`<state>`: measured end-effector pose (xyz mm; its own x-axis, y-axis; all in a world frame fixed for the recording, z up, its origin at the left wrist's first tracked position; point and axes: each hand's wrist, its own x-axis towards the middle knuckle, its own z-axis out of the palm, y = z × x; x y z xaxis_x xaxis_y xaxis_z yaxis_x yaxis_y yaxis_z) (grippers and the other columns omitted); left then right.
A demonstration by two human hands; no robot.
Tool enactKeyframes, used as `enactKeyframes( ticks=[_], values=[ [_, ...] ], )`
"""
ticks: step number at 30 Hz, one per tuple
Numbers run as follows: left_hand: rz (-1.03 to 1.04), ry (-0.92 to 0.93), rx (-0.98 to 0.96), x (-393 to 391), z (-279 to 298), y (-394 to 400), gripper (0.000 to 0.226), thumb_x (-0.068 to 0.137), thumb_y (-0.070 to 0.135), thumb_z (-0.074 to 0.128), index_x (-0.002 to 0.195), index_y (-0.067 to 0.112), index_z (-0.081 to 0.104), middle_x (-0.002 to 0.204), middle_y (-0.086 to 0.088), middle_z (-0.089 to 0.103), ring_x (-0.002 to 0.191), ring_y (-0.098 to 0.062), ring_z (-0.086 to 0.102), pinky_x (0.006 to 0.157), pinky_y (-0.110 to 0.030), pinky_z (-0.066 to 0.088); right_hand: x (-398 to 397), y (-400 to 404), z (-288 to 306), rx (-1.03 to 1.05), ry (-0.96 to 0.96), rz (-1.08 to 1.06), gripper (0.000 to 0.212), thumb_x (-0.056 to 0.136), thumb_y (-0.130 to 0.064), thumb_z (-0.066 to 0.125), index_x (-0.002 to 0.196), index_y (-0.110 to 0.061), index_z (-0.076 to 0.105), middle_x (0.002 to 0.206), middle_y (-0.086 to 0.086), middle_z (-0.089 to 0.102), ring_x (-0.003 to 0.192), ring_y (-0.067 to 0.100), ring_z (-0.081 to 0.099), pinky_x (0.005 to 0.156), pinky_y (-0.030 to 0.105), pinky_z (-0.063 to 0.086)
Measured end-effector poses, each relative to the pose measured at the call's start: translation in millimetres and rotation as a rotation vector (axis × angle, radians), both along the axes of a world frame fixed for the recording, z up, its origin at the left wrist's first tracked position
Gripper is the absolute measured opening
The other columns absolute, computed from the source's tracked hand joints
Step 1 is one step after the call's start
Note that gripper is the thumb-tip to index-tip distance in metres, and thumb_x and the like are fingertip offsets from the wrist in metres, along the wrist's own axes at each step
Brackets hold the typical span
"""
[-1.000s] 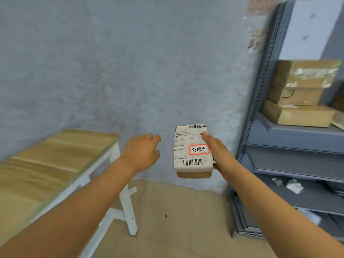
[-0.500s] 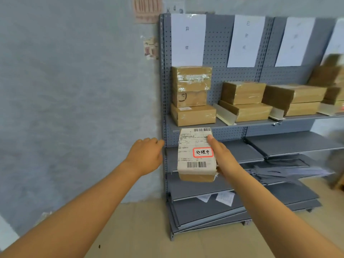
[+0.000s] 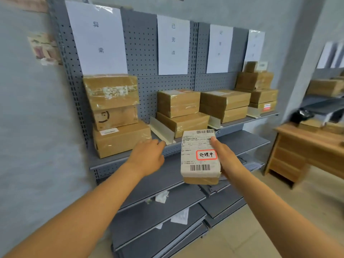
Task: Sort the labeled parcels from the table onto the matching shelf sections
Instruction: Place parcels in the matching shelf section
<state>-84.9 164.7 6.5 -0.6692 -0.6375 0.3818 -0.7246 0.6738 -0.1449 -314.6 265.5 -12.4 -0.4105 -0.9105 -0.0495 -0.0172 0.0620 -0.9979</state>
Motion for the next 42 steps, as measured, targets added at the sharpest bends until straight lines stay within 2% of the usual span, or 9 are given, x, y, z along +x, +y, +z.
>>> enactKeyframes(
  ticks=[4, 9, 14, 20, 24, 26, 30, 37, 42],
  values=[
    [-0.088, -0.03, -0.015, -80, 3, -26, 0.03, 0.098, 0.03, 0.047, 0.123, 0.015, 0.055, 0.111, -0.006, 0.063, 0.101, -0.026, 0.059, 0.077, -0.035, 0.045, -73, -9, 4, -0.012, 0.0, -0.081, 0.059, 0.093, -0.065, 0.048, 0.13, -0.019, 0.055, 0.103, 0.005, 0.077, 0.093, 0.026, 0.076, 0.089, 0.052, 0.058],
    [-0.159, -0.03, -0.038, -186, 6, -56, 0.031, 0.097, 0.029, 0.047, 0.122, 0.015, 0.056, 0.115, -0.008, 0.061, 0.104, -0.029, 0.057, 0.079, -0.036, 0.044, -164, -19, 9, -0.029, 0.051, -0.134, 0.055, 0.097, -0.06, 0.044, 0.126, -0.017, 0.06, 0.1, 0.005, 0.078, 0.09, 0.023, 0.076, 0.073, 0.037, 0.06],
    [-0.152, -0.015, -0.024, -288, 1, -78, 0.029, 0.096, 0.028, 0.047, 0.12, 0.015, 0.056, 0.114, -0.006, 0.06, 0.103, -0.029, 0.056, 0.075, -0.036, 0.04, -262, -36, 13, -0.035, 0.048, -0.155, 0.055, 0.098, -0.058, 0.044, 0.129, -0.015, 0.056, 0.106, 0.008, 0.076, 0.094, 0.024, 0.075, 0.082, 0.041, 0.059],
    [-0.12, 0.01, -0.015, -381, -4, -102, 0.028, 0.097, 0.03, 0.047, 0.12, 0.017, 0.055, 0.111, -0.004, 0.061, 0.102, -0.025, 0.056, 0.082, -0.036, 0.043, -369, -71, 17, -0.028, 0.016, -0.113, 0.055, 0.097, -0.058, 0.046, 0.129, -0.014, 0.057, 0.105, 0.009, 0.076, 0.093, 0.026, 0.075, 0.082, 0.043, 0.06],
    [-0.088, -0.01, 0.024, -419, -1, -120, 0.024, 0.097, 0.029, 0.046, 0.114, 0.014, 0.054, 0.105, -0.005, 0.06, 0.099, -0.026, 0.056, 0.081, -0.039, 0.047, -415, -98, 10, -0.015, -0.021, -0.076, 0.055, 0.096, -0.058, 0.047, 0.129, -0.016, 0.056, 0.107, 0.008, 0.076, 0.096, 0.028, 0.074, 0.093, 0.052, 0.056],
    [-0.065, -0.018, -0.002, -434, 7, -134, 0.026, 0.097, 0.03, 0.047, 0.116, 0.015, 0.054, 0.105, -0.005, 0.06, 0.1, -0.026, 0.056, 0.082, -0.04, 0.049, -433, -112, 9, -0.008, -0.007, -0.05, 0.054, 0.097, -0.058, 0.046, 0.128, -0.016, 0.057, 0.107, 0.008, 0.076, 0.097, 0.027, 0.074, 0.093, 0.052, 0.056],
    [-0.023, -0.034, -0.066, -463, 25, -170, 0.035, 0.098, 0.034, 0.046, 0.129, 0.017, 0.052, 0.114, -0.003, 0.062, 0.107, -0.025, 0.057, 0.087, -0.041, 0.049, -464, -149, 19, -0.04, -0.006, -0.004, 0.046, 0.098, -0.054, 0.045, 0.12, -0.018, 0.064, 0.107, 0.008, 0.076, 0.094, 0.025, 0.075, 0.085, 0.043, 0.06],
    [0.042, 0.015, -0.15, -499, 42, -255, 0.036, 0.096, 0.036, 0.049, 0.128, 0.019, 0.054, 0.107, -0.001, 0.063, 0.101, -0.023, 0.06, 0.081, -0.039, 0.05, -493, -249, 45, -0.073, -0.041, 0.173, 0.043, 0.097, -0.06, 0.043, 0.118, -0.03, 0.066, 0.109, 0.002, 0.076, 0.103, 0.025, 0.073, 0.1, 0.052, 0.052],
    [0.184, 0.015, -0.123, -512, 50, -311, 0.035, 0.095, 0.039, 0.048, 0.124, 0.02, 0.054, 0.108, -0.001, 0.061, 0.103, -0.024, 0.059, 0.085, -0.039, 0.048, -515, -315, 76, -0.06, 0.018, 0.29, 0.051, 0.096, -0.066, 0.041, 0.119, -0.029, 0.067, 0.111, 0.002, 0.076, 0.108, 0.025, 0.07, 0.105, 0.05, 0.048]
  ],
)
